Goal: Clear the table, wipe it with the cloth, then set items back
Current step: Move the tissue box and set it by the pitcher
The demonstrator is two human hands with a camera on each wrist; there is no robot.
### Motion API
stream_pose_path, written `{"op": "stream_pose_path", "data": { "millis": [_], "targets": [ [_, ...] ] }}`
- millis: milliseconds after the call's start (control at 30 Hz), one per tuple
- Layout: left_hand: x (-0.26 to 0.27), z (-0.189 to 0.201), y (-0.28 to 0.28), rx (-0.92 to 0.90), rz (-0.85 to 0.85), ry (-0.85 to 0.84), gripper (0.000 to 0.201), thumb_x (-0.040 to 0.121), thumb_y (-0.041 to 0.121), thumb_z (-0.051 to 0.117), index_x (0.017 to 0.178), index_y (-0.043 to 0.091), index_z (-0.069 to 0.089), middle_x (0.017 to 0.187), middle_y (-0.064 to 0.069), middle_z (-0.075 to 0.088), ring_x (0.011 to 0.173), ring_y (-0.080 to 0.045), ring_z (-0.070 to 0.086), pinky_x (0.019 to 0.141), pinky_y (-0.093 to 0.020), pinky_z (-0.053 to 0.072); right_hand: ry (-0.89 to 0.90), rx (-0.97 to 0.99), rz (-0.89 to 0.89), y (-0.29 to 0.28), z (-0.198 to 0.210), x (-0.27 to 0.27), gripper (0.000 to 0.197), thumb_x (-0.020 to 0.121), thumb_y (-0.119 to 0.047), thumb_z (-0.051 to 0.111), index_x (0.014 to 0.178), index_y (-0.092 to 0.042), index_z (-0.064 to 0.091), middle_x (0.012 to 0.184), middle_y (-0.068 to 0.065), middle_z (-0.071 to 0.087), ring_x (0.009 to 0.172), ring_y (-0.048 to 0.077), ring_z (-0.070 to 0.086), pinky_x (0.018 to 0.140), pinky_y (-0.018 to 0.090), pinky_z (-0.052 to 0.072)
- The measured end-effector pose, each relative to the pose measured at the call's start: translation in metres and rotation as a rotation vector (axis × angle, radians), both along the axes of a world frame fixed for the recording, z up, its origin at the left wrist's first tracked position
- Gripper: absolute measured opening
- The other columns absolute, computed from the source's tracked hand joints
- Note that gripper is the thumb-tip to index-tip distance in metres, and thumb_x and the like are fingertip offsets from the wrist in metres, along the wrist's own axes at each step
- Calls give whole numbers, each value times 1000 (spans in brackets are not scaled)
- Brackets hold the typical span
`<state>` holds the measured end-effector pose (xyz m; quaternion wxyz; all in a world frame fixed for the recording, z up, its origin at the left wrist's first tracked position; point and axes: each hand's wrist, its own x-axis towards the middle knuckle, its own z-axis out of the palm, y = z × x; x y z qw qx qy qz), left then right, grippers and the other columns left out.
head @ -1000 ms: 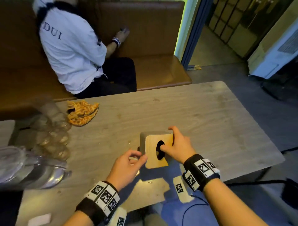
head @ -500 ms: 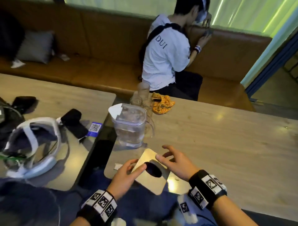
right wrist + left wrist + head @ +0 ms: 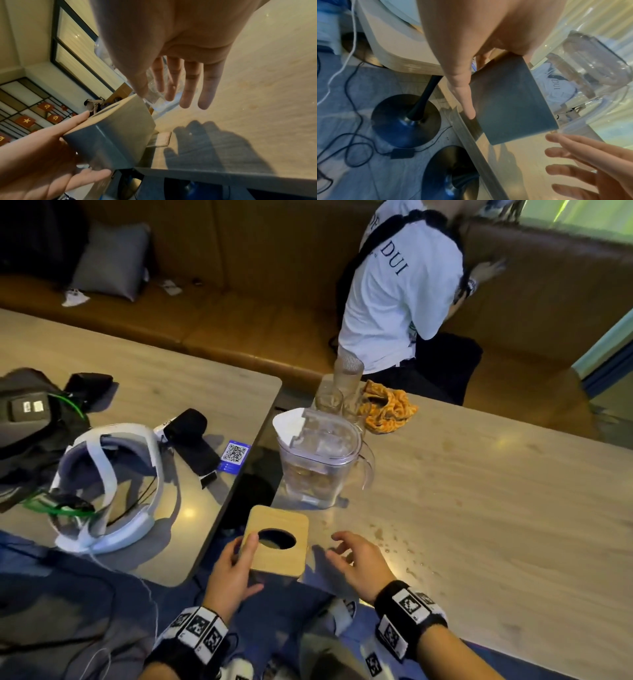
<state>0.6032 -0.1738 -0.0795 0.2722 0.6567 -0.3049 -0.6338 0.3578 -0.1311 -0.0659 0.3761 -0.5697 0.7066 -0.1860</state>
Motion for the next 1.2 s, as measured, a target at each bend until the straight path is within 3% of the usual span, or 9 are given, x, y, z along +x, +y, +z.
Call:
{"op": "stream_pose_path", "data": {
  "millis": [200, 367, 467, 533, 567, 700, 800, 1000, 1200],
  "targets": [
    [-8, -10, -22, -47, -133, -54, 85, 62, 84, 60, 129, 32, 53, 125, -1, 60, 111, -22, 60, 75, -40, 60, -129, 89, 56, -9, -7, 22, 58, 84, -43, 73, 133, -22, 52, 106, -4, 61, 91, 11, 58, 83, 18, 45],
    [-14, -10, -35, -60, -164, -55, 61, 81, 62, 53, 130, 26, 50, 116, 9, 57, 108, -15, 57, 81, -43, 58, -112, 57, 49, -13, -3, 21, 48, 94, -38, 61, 138, -22, 50, 110, -1, 65, 94, 9, 58, 80, 14, 42],
    [-8, -18, -38, -39, -172, -54, 69, 76, 67, 54, 130, 25, 50, 121, 0, 59, 109, -18, 59, 82, -43, 58, 181, 125, 93, -15, -12, 16, 59, 101, -34, 42, 153, -29, 14, 108, 13, 68, 87, 27, 63, 75, 32, 47],
    [-5, -23, -39, -23, -172, -63, 69, 76, 71, 53, 128, 25, 51, 120, -3, 61, 109, -21, 60, 80, -42, 58, 339, 252, 218, -16, -19, 20, 77, 98, -35, 39, 149, -37, -18, 100, 17, 68, 78, 30, 63, 71, 37, 49],
    [-4, -25, -39, -20, -183, -78, 69, 77, 74, 52, 127, 26, 51, 119, -3, 62, 108, -22, 61, 79, -41, 58, 367, 278, 273, -18, -23, 24, 81, 96, -36, 40, 146, -40, -24, 99, 17, 68, 79, 31, 64, 71, 39, 49],
    [-3, -27, -39, -55, -285, -214, 61, 82, 76, 41, 119, 30, 54, 109, 1, 65, 88, -23, 71, 72, -41, 60, 415, 276, 302, -34, -40, 33, 73, 99, -42, 33, 149, -37, -19, 107, 15, 68, 90, 34, 66, 70, 37, 42],
    [-8, -22, -39, -90, -348, -259, 38, 95, 58, 40, 116, 29, 54, 103, 3, 64, 66, -23, 74, 63, -38, 61, 467, 309, 302, -38, -48, 33, 66, 102, -46, 23, 152, -30, -19, 108, 15, 68, 93, 33, 65, 71, 38, 41],
    [-24, -16, -42, -180, -422, -269, 32, 98, 45, 47, 119, 24, 58, 97, 1, 66, 64, -17, 73, 64, -38, 62, 427, 411, 186, -27, -46, 18, 68, 101, -50, 18, 152, -24, -19, 113, 18, 66, 94, 32, 65, 73, 39, 43],
    [-33, -14, -42, -133, -393, -163, 37, 97, 43, 51, 129, 24, 49, 105, 6, 63, 70, -21, 74, 72, -38, 62, 363, 282, 96, -23, -29, 18, 68, 99, -41, 36, 152, -28, -4, 99, 17, 68, 82, 34, 65, 65, 37, 46]
  ]
}}
